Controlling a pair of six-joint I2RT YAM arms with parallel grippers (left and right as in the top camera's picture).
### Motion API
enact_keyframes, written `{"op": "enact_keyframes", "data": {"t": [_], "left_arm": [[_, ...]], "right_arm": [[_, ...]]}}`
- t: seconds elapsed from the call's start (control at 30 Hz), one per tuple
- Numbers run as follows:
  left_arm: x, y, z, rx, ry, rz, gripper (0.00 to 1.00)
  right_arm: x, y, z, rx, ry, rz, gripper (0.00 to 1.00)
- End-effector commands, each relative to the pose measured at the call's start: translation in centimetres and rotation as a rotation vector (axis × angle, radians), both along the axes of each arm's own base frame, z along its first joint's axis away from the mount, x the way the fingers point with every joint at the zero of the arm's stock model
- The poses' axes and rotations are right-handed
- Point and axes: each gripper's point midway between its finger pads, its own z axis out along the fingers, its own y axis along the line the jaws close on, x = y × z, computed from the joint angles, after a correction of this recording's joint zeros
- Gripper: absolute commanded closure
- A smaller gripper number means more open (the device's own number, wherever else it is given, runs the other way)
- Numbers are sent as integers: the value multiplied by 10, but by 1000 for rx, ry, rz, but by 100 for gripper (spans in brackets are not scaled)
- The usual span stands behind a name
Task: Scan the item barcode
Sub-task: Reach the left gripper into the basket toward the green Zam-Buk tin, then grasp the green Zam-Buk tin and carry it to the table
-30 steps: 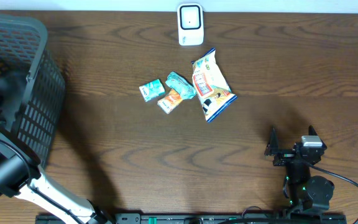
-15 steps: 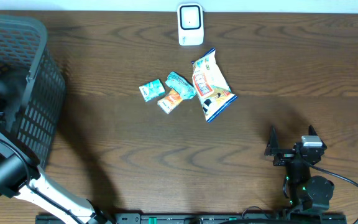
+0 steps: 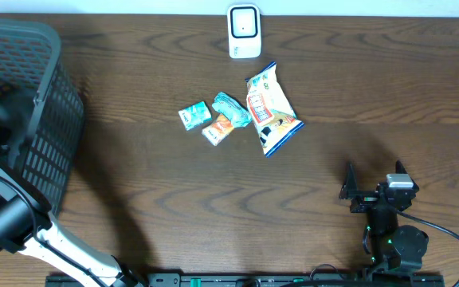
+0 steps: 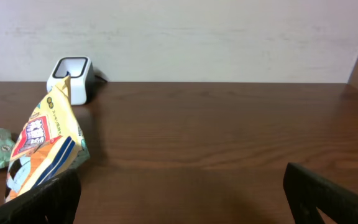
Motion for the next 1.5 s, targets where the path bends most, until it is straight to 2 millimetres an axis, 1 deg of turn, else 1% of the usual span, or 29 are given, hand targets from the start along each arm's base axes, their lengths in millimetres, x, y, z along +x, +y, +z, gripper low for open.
{"op": "enact_keyframes", "data": {"t": [0.0,0.17,0.37,0.43,0.57,0.6,0.63,0.67,0.7,0.77,0.83,0.87,0.9,0.93,0.97,1.0,1.03,1.07,1.1,1.17,1.27,1.3,1.37,1.4,1.43,1.47], "left_arm": [[-9,0,-15,-2,26,0,18],[-14,8,-23,22,9,16,18],[-30,11,-33,7,24,47,18],[-34,11,-34,1,29,54,18],[-35,12,-33,1,33,44,19],[-35,11,-33,0,35,41,21],[-35,11,-33,-2,37,41,26],[-36,10,-33,-8,43,41,41],[-37,9,-33,-9,44,41,50],[-38,8,-28,-8,43,41,61],[-38,8,-20,1,34,41,69],[-37,9,-13,12,23,42,75],[-35,8,2,27,-4,40,81],[-34,8,12,39,-23,38,88],[-34,9,25,59,-44,39,92],[-33,9,35,73,-61,38,92],[-31,6,53,90,-100,31,92],[-29,4,66,99,-131,24,92],[-27,1,78,104,-165,16,92],[-20,-10,110,114,-268,-11,93],[-9,-31,160,109,-461,-36,92],[-6,-38,172,101,-512,-44,92],[4,-61,205,56,-663,-77,92],[8,-73,218,29,-726,-98,93],[11,-82,227,8,-767,-115,92],[16,-99,242,-33,-837,-159,93]], "right_arm": [[0,-2,-1,11,1,-10,1],[0,-2,-1,11,0,-10,1],[0,-2,-1,11,0,-10,1],[0,-2,-1,11,0,-10,1],[0,-2,-1,11,1,-10,1],[0,-2,-1,11,0,-10,1],[0,-2,-1,11,0,-10,1],[0,-2,-1,11,1,-10,1],[0,-2,-1,11,0,-10,1],[0,-2,-1,11,0,-10,1],[0,-2,-1,11,1,-10,1],[0,-2,-1,11,1,-10,1],[0,-2,-1,11,1,-10,1],[0,-2,-1,11,1,-10,1],[0,-2,-1,11,1,-10,1],[0,-2,-1,11,0,-10,1],[0,-2,-1,11,0,-10,1],[0,-2,-1,11,0,-10,1],[0,-2,-1,11,1,-10,1],[0,-2,-1,11,0,-10,1],[0,-2,-1,11,0,-10,1],[0,-2,-1,11,0,-10,1],[0,-2,-1,11,0,-10,1],[0,-2,-1,11,1,-10,1],[0,-2,-1,11,0,-10,1],[0,-2,-1,11,0,-10,1]]}}
